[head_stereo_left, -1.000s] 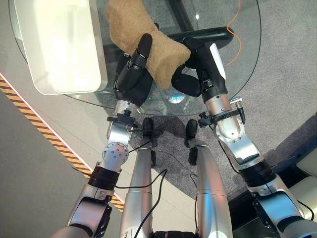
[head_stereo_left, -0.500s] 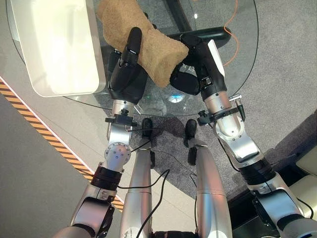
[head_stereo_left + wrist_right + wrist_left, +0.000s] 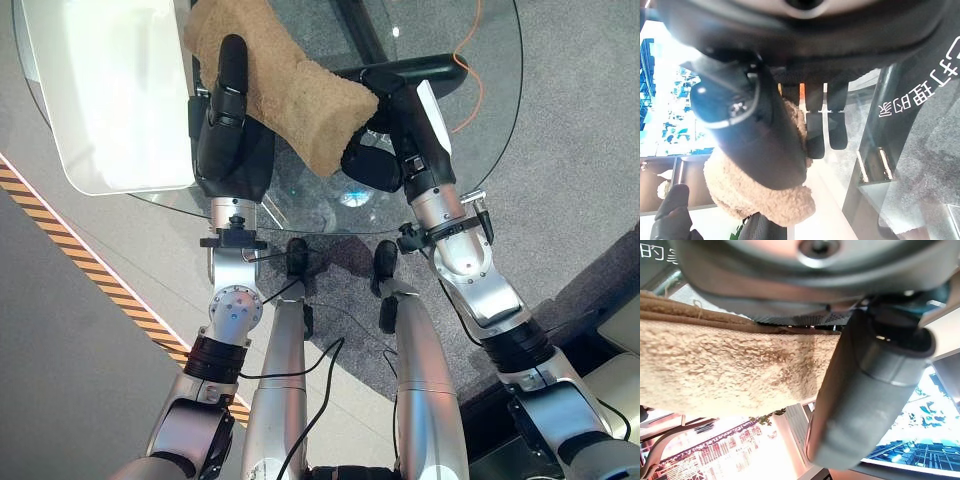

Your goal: Wipe the table with a cloth and put it in the basket.

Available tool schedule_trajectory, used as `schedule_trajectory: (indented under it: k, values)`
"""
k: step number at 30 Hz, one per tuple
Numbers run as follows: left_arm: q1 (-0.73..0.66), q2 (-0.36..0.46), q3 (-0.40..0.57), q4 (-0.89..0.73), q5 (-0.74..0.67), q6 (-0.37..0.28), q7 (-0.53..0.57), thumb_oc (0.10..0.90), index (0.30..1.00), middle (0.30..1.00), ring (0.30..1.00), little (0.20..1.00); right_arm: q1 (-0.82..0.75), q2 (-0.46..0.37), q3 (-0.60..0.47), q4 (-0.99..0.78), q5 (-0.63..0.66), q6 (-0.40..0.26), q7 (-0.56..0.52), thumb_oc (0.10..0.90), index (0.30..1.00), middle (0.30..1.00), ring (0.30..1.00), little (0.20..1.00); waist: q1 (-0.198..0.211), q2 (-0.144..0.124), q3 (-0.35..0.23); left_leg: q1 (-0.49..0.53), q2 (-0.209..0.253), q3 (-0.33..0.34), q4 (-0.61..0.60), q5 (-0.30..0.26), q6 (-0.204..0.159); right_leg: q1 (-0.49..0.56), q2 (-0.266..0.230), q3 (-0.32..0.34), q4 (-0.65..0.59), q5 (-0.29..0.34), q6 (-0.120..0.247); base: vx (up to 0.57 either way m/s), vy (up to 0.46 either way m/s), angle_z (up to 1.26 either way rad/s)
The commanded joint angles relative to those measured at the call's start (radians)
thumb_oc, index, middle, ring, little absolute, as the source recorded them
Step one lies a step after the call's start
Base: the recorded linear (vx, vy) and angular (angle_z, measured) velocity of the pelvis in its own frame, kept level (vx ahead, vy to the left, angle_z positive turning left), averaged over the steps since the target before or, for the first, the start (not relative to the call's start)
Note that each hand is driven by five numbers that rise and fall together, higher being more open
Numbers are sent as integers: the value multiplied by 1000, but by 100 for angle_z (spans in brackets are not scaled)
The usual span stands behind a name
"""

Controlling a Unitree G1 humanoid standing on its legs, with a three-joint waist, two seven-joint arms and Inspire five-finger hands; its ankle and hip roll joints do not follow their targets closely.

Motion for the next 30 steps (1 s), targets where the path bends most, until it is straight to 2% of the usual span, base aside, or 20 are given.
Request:
schedule_trajectory:
  k: [1,2,3,4,5,15,30]
  values:
    - [-99,11,63,-189,68,-84,-71,800,900,900,900,900,-79,40,-28,-195,-20,-96,26,100,300,300,300,200,14,4,-28,22,-58,77,-31,-1,88,47,32,-11,-32,-13,18,0,0,0]
    - [-101,12,62,-189,69,-85,-72,756,862,862,862,856,-79,40,-28,-196,-21,-95,26,100,300,300,300,200,14,4,-28,22,-58,77,-31,0,88,46,32,-11,-31,-13,18,0,0,0]
    - [-103,13,64,-188,74,-87,-74,311,481,481,481,411,-80,39,-29,-199,-20,-91,26,100,300,300,300,200,14,4,-28,22,-57,77,-29,-1,88,46,31,-11,-30,-14,18,0,0,0]
    - [-104,13,65,-188,75,-87,-78,311,481,481,481,411,-80,38,-29,-200,-19,-90,26,100,300,300,300,200,14,4,-28,22,-57,77,-29,-1,88,45,30,-12,-29,-14,18,0,0,0]
    - [-104,12,64,-187,85,-84,-83,100,300,300,300,200,-81,38,-29,-199,-18,-90,26,100,300,300,300,200,14,4,-28,20,-58,76,-27,-2,87,44,30,-11,-28,-14,18,0,0,0]
    - [-107,21,59,-183,119,-39,-89,100,300,300,300,200,-83,38,-29,-199,-20,-93,36,100,300,300,300,200,12,4,-28,19,-56,78,-26,-4,87,42,32,-9,-27,-13,19,0,0,0]
    - [-105,22,55,-181,123,-32,-88,100,300,300,300,200,-88,39,-28,-202,-20,-94,37,100,300,300,300,200,11,6,-28,14,-58,78,-22,-6,89,34,33,-8,-24,-13,19,0,0,0]
